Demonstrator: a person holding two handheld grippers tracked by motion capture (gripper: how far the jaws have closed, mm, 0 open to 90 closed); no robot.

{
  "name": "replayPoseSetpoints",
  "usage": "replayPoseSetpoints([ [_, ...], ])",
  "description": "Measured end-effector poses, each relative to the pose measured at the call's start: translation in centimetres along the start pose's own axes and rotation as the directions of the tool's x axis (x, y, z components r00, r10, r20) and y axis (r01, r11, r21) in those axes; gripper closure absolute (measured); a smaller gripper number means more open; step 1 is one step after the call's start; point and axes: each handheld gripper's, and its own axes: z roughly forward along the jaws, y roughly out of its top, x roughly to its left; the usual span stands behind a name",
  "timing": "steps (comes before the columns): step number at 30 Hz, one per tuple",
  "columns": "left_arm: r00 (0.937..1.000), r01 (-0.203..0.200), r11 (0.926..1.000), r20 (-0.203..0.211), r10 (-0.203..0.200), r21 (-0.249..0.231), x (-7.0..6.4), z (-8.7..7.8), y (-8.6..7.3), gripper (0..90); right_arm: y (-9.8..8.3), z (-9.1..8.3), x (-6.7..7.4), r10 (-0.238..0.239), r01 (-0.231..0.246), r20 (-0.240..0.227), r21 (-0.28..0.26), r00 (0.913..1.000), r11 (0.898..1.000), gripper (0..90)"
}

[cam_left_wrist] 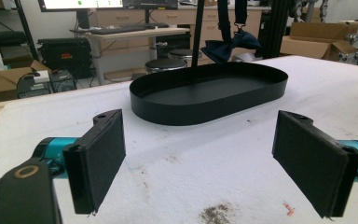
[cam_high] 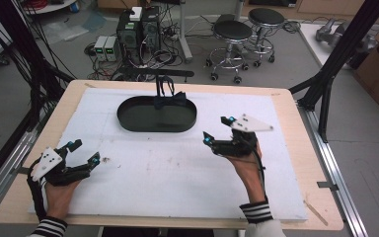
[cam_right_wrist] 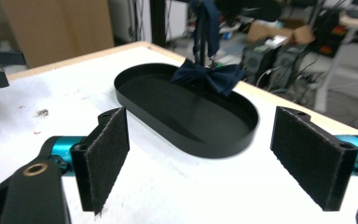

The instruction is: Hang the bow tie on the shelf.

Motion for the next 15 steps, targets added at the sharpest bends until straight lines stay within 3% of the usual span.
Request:
replayPoseSetpoints([
  [7, 1.0000, 0.000, 1.0000, -0.004, 0.000, 0.006, 0.0, 0.0, 0.0, 17.5, -4.1, -4.0, 0.1, 0.021, -0.017, 0.054, -0.070, 0.9983, 0.997, 17.5],
  [15, 1.0000, 0.003, 1.0000, -0.005, -0.003, 0.005, 0.0, 0.0, 0.0, 17.5, -8.3, -6.0, 0.3, 0.021, 0.005, 0.169, -0.155, 0.9855, 0.988, 16.7],
])
